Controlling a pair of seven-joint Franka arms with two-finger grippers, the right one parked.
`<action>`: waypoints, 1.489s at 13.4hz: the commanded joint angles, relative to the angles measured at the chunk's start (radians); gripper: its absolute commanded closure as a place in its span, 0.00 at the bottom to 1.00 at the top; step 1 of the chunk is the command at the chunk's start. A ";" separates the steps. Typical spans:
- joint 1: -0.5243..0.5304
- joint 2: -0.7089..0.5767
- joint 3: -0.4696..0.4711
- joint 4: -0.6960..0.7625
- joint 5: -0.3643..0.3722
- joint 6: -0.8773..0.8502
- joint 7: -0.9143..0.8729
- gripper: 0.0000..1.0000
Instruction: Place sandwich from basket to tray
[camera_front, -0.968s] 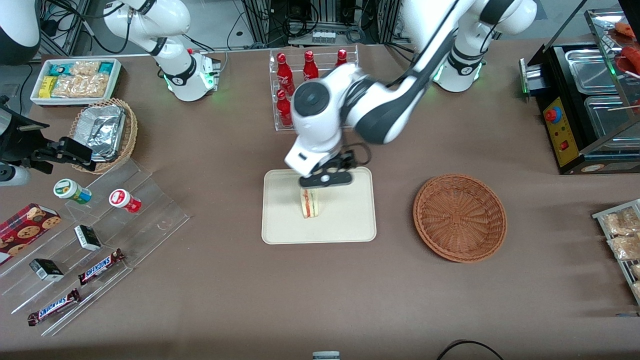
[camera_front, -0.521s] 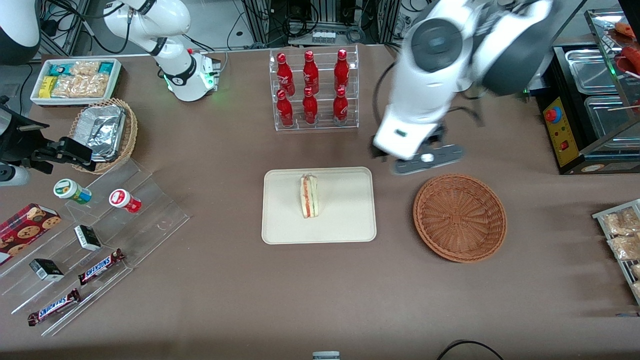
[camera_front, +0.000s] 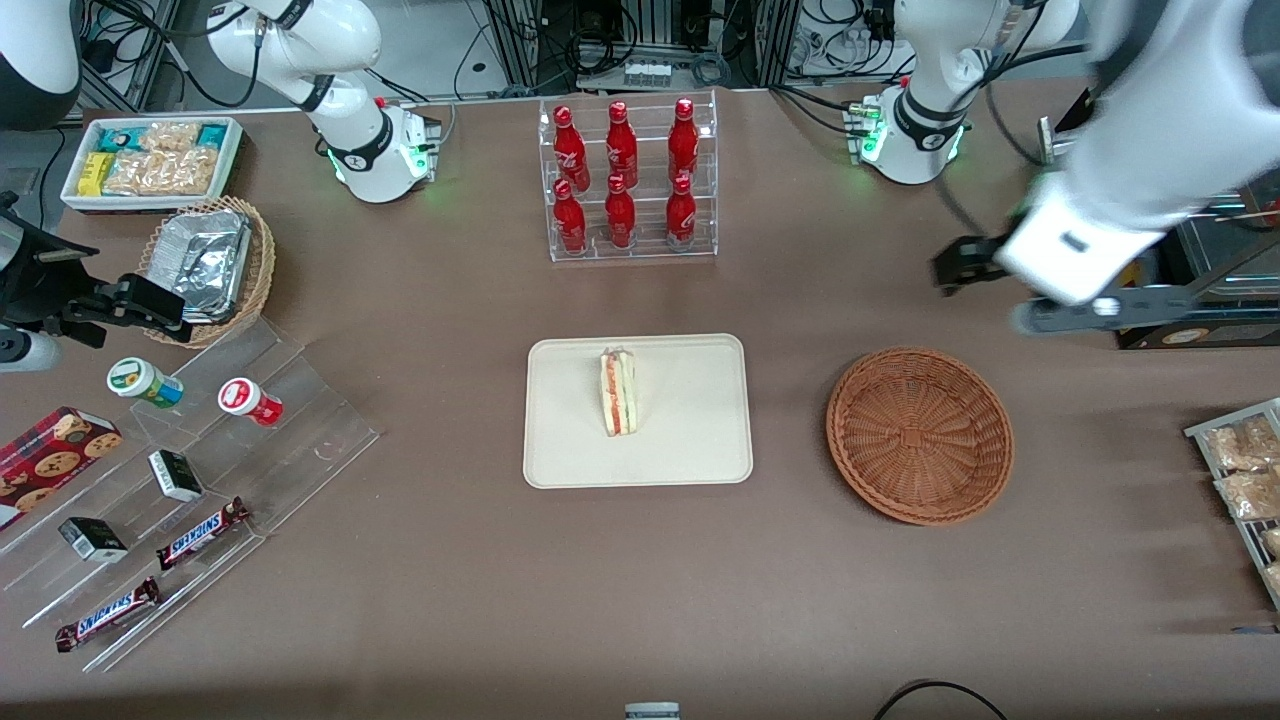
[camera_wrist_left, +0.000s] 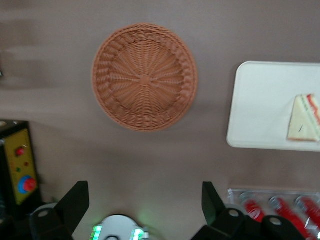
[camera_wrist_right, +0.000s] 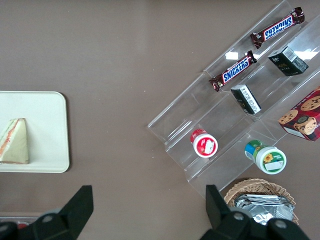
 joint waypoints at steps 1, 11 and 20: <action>0.114 -0.078 -0.013 -0.078 -0.022 -0.008 0.164 0.01; 0.251 -0.090 -0.016 -0.094 -0.046 0.003 0.365 0.01; 0.047 -0.127 0.177 -0.132 -0.022 -0.013 0.377 0.01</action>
